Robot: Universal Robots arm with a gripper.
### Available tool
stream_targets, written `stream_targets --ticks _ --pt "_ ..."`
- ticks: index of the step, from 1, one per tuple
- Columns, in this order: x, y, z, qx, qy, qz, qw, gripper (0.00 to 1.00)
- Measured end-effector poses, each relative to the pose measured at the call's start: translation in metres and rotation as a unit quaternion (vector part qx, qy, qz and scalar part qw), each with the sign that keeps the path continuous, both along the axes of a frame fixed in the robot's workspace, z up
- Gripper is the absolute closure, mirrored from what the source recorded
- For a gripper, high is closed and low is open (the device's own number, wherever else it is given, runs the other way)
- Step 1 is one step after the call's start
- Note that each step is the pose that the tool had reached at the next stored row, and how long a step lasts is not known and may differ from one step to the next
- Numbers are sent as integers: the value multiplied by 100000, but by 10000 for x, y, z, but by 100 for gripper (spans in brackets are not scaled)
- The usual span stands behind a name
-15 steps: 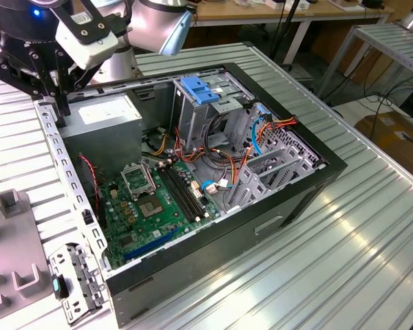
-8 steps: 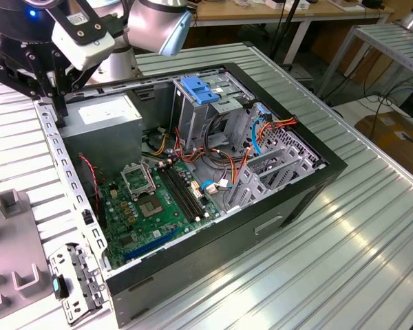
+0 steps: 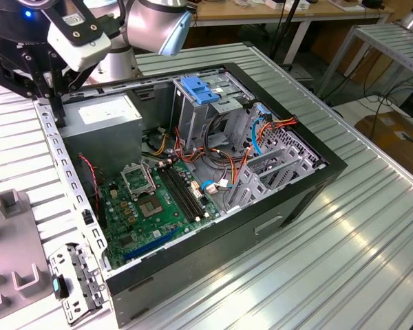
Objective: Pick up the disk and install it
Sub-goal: 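Reach for the disk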
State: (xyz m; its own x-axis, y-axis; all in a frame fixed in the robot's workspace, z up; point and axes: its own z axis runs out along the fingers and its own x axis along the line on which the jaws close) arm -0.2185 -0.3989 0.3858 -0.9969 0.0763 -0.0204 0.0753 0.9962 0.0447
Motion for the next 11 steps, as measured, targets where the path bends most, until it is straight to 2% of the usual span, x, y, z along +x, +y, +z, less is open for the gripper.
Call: stream_targets --ticks 11 --pt "-76 0 -8 -1 0 -2 100000 89"
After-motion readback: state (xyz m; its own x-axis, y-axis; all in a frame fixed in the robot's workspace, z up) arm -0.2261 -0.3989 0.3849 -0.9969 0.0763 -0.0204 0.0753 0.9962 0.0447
